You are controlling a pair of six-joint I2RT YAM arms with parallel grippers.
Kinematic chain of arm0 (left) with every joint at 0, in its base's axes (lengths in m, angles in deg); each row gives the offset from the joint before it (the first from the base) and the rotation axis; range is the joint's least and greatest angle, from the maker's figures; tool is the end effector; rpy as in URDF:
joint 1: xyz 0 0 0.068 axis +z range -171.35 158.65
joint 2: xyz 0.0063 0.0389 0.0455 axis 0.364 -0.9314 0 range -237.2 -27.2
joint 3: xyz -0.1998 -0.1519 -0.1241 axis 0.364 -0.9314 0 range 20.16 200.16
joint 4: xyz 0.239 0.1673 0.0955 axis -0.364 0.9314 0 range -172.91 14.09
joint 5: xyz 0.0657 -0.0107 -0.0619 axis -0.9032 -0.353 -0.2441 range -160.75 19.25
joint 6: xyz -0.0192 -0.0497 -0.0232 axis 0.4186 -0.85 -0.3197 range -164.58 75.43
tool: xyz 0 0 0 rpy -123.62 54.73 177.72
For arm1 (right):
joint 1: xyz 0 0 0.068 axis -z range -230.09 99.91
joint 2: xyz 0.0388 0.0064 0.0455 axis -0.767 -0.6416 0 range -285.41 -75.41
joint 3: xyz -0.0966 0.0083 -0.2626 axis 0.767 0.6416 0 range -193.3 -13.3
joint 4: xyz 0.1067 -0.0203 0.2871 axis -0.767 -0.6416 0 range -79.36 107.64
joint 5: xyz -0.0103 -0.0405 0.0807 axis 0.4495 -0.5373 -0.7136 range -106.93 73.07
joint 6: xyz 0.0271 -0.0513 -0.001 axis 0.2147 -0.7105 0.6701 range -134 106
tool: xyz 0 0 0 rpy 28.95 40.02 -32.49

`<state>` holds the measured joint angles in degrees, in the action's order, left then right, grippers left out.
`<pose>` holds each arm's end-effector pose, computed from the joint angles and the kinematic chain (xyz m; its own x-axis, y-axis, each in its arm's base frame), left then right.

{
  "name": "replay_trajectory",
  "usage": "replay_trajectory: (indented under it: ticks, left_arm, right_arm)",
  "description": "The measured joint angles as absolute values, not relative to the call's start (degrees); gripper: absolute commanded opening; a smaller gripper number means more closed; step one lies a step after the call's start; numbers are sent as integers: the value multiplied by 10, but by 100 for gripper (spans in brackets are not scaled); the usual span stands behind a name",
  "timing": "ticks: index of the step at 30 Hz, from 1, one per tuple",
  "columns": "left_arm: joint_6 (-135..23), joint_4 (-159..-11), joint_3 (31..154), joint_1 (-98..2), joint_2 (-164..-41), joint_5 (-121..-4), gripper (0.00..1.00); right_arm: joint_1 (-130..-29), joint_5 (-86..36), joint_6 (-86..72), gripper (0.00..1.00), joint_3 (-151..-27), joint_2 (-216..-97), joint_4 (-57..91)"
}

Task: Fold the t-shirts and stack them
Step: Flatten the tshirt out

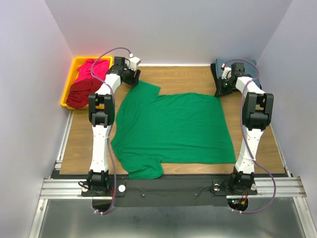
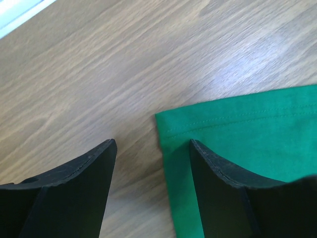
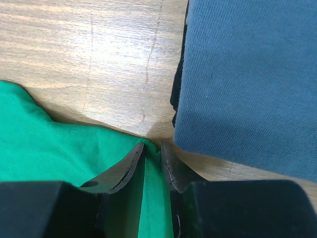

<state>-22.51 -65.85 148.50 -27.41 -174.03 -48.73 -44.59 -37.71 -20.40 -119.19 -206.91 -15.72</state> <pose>0.6305 -0.0826 0.1605 -0.3851 0.3911 -0.8359 0.5891 0.8014 0.1036 0.5471 -0.0378 0.1475 -0.8374 -0.0240 -0.5461 -0.1869 0.9514 0.2447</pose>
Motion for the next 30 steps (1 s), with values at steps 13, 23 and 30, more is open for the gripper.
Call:
replay_trajectory:
  ticks: [13, 23, 30]
  left_arm:
    - [-226, -661, 1524, -280, -1768, -478, 61]
    - [-217, -660, 1533, -287, -1774, -483, 61]
    - [-204, -660, 1535, -295, -1774, -492, 49]
  right_arm:
    - [-446, -377, -202, 27, -1192, -2069, -157]
    - [-452, -349, -187, 42, -1194, -2069, -155]
    - [-453, -335, -170, 35, -1203, -2073, -154]
